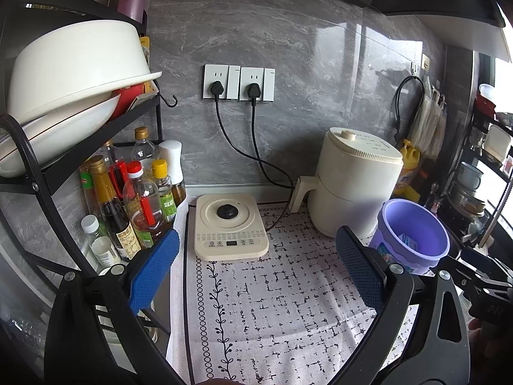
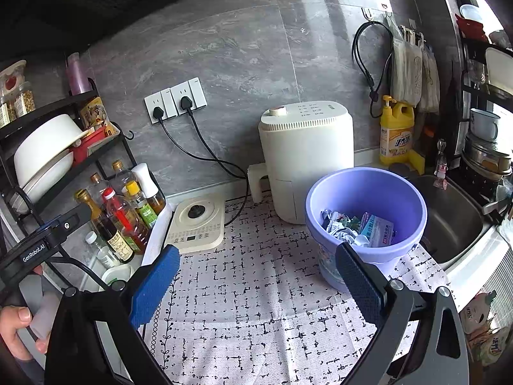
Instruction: Collect trash
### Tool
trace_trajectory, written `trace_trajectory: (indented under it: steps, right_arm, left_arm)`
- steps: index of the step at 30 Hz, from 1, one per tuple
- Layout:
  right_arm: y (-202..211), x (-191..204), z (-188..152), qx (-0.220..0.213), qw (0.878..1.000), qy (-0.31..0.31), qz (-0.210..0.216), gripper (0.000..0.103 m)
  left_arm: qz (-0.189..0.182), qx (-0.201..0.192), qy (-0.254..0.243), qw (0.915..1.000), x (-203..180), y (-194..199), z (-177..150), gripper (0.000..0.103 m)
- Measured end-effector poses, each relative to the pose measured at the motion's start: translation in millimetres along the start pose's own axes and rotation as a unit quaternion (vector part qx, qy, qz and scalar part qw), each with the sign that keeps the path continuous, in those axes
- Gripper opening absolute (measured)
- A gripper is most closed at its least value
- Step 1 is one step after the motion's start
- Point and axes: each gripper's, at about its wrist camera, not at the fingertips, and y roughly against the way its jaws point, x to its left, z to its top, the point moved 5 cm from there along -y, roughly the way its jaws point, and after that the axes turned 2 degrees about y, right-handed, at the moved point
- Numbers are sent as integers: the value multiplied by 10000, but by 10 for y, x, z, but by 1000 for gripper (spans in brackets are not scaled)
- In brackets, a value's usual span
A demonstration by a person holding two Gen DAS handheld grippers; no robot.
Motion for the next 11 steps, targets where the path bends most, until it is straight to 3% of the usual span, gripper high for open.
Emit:
trace_trajectory:
  steps: [11]
  right_arm:
    - [-88, 17, -27, 107, 9999, -9, -28, 95]
  left_arm:
    - [-180, 192, 5, 9997, -70, -140, -65, 97]
